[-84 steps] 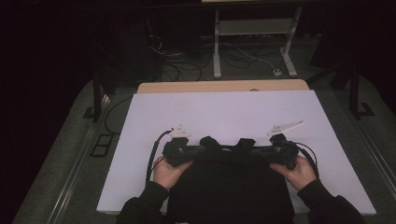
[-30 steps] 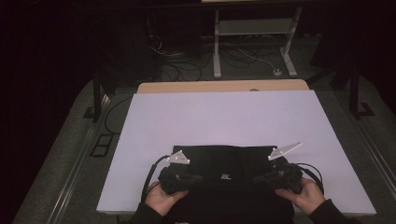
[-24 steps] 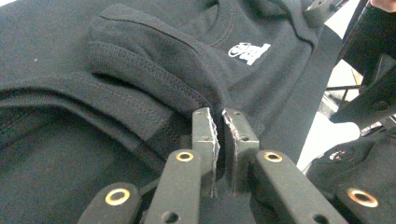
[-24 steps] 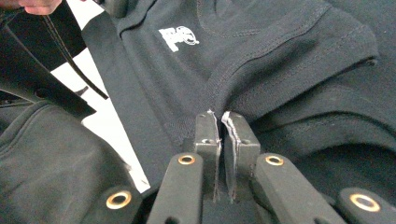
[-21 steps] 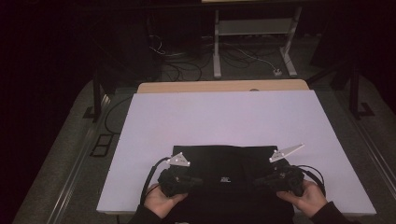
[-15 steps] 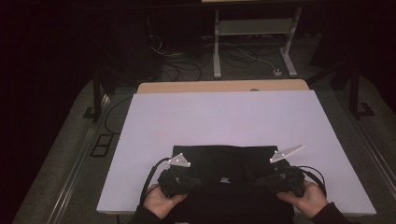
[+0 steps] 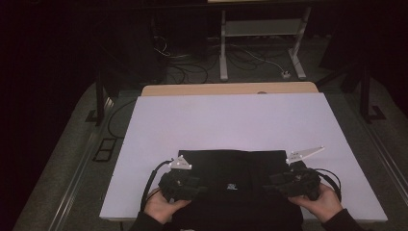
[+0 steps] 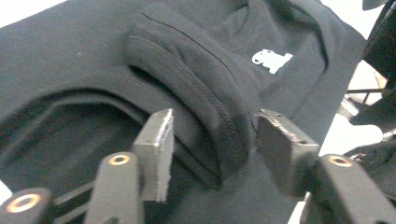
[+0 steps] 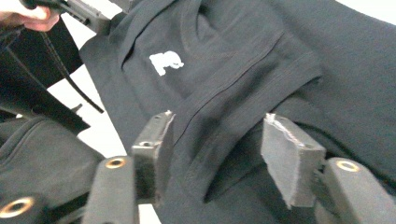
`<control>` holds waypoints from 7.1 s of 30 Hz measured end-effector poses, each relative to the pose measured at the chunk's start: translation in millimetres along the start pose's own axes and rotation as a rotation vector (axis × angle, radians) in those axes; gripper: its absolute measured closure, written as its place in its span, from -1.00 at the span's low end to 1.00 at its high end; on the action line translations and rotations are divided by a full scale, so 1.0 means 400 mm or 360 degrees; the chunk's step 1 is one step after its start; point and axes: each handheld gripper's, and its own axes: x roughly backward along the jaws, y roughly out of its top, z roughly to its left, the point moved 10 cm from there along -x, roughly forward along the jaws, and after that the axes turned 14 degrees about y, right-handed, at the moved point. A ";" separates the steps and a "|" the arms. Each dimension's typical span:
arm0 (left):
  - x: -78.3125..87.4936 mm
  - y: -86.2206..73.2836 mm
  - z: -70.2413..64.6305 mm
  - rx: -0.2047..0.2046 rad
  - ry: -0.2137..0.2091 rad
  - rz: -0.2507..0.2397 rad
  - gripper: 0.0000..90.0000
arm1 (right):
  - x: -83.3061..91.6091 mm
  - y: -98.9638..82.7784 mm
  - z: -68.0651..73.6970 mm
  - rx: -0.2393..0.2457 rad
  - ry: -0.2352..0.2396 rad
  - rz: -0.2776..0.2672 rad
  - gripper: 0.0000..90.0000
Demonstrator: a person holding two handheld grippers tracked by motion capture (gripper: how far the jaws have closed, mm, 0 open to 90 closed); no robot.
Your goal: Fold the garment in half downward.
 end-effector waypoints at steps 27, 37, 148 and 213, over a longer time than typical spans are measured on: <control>0.044 0.078 0.098 0.0007 -0.0068 -0.0092 -0.97 | 0.070 0.032 -0.065 0.0093 -0.0130 0.0049 -1.00; 0.030 0.104 0.134 -0.0021 -0.0053 -0.0102 -1.00 | 0.102 0.057 -0.096 0.0075 -0.0156 0.0007 -1.00; -0.108 0.077 0.347 -0.0017 0.0046 -0.0027 0.26 | 0.093 0.084 -0.377 -0.0090 -0.0224 0.0051 0.33; -0.066 0.233 0.428 -0.0122 0.0549 -0.0090 0.95 | 0.165 0.221 -0.415 -0.0088 -0.0526 -0.0106 0.94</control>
